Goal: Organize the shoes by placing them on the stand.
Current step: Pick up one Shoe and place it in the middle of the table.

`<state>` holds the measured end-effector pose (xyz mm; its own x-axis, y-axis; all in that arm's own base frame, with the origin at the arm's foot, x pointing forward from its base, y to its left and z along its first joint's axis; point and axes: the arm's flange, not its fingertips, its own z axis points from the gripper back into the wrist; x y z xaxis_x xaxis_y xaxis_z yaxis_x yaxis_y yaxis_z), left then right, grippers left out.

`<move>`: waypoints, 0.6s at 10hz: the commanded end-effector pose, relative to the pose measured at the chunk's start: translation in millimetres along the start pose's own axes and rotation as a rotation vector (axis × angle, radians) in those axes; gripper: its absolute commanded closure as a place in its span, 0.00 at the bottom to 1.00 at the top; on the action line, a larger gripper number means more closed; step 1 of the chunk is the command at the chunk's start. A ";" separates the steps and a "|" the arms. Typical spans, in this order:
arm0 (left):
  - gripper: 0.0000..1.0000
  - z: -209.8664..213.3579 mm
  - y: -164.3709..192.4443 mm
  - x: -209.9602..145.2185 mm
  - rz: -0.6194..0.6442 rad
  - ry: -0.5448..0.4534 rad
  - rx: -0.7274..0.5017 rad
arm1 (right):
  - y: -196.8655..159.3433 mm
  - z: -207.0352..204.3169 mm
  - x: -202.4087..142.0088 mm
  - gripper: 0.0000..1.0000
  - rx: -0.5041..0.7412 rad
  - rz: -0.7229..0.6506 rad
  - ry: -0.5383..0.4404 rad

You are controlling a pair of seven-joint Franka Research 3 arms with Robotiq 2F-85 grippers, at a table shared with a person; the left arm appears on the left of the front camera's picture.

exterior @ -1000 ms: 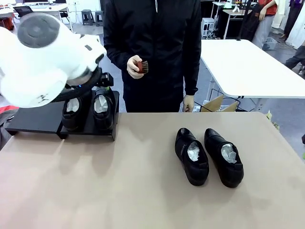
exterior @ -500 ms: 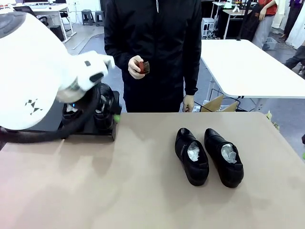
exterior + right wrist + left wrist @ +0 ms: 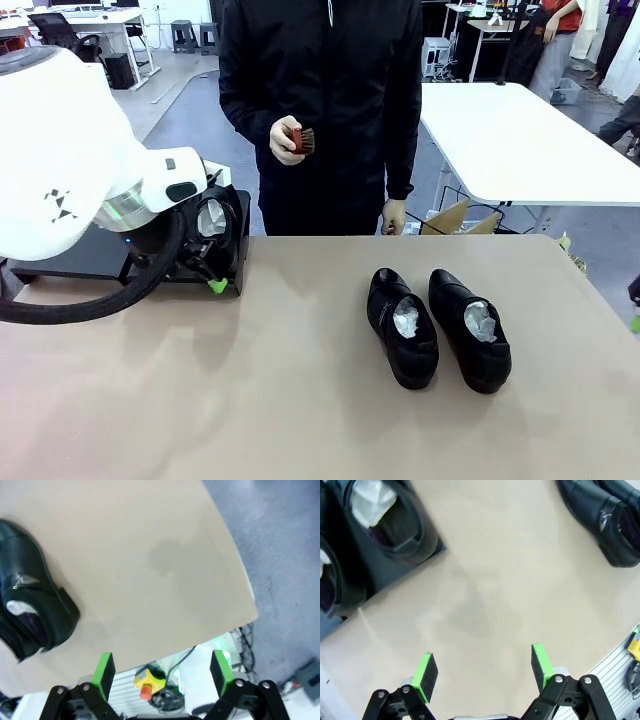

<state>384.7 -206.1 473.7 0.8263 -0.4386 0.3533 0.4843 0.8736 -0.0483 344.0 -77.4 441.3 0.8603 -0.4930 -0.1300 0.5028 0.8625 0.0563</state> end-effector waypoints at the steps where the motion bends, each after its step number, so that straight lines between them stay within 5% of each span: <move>1: 0.03 1.5 -5.2 0.5 0.010 -0.031 -0.013 | 45.7 23.2 -25.2 0.00 -0.033 0.200 -0.079; 3: 0.03 1.5 -5.2 0.5 0.010 -0.031 -0.013 | 92.9 52.4 -41.8 0.00 0.025 0.408 -0.125; 4: 0.03 1.5 -5.2 0.5 0.010 -0.031 -0.013 | 115.5 49.5 -34.5 0.00 0.063 0.444 -0.068; 5: 0.03 1.5 -5.2 0.5 0.010 -0.031 -0.013 | 85.8 41.2 -46.1 0.00 -0.030 0.295 -0.122; 6: 0.03 1.5 -5.2 0.5 0.010 -0.031 -0.013 | 85.8 41.2 -46.1 0.00 -0.030 0.295 -0.122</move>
<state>383.0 -211.8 476.1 0.8201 -0.4350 0.3719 0.4848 0.8734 -0.0475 357.4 32.4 502.2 0.9848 -0.1730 0.0173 0.1714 0.9827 0.0702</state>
